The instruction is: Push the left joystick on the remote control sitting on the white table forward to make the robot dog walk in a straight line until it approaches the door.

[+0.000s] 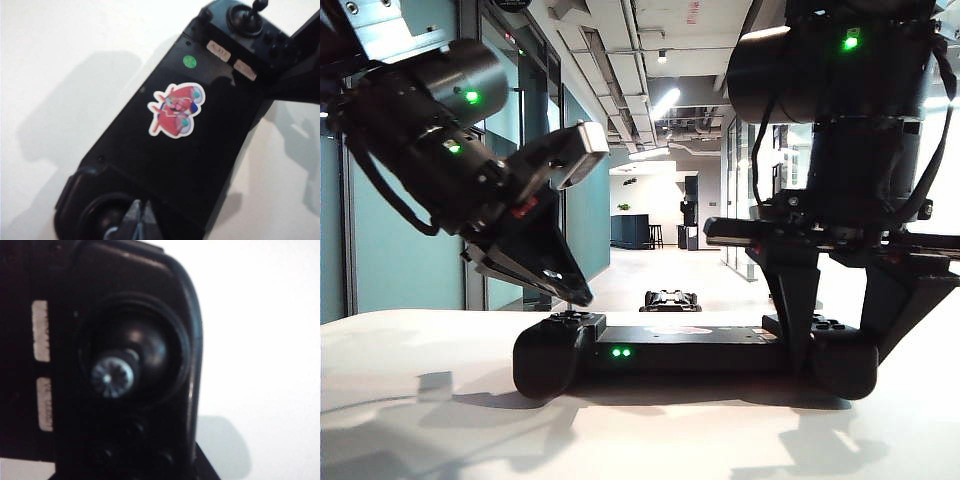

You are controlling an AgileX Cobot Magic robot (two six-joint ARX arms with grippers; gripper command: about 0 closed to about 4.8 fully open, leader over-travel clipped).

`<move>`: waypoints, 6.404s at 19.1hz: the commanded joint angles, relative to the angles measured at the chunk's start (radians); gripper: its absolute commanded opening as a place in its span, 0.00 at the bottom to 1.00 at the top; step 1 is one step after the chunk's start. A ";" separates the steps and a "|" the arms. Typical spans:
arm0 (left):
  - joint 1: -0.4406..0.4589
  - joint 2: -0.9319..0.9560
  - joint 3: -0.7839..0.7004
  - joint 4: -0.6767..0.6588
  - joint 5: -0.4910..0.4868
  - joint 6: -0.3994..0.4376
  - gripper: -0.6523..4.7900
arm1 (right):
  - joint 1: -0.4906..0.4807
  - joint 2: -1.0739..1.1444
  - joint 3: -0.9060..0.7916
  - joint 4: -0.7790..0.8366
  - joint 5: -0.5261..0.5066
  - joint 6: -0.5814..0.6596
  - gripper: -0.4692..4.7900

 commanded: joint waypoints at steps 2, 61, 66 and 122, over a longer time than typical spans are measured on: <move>0.060 -0.002 0.002 -0.026 0.081 0.021 0.11 | 0.001 -0.001 0.003 0.003 -0.007 0.001 0.46; 0.064 0.023 0.006 0.008 0.113 -0.034 0.11 | 0.002 -0.001 0.002 0.005 -0.007 -0.024 0.46; 0.064 -0.240 0.006 -0.083 0.039 -0.117 0.11 | 0.002 -0.001 0.002 0.019 -0.002 -0.023 0.46; 0.051 -1.470 -0.566 0.018 -0.521 -0.320 0.11 | 0.003 -0.665 -0.164 0.349 0.151 -0.401 0.09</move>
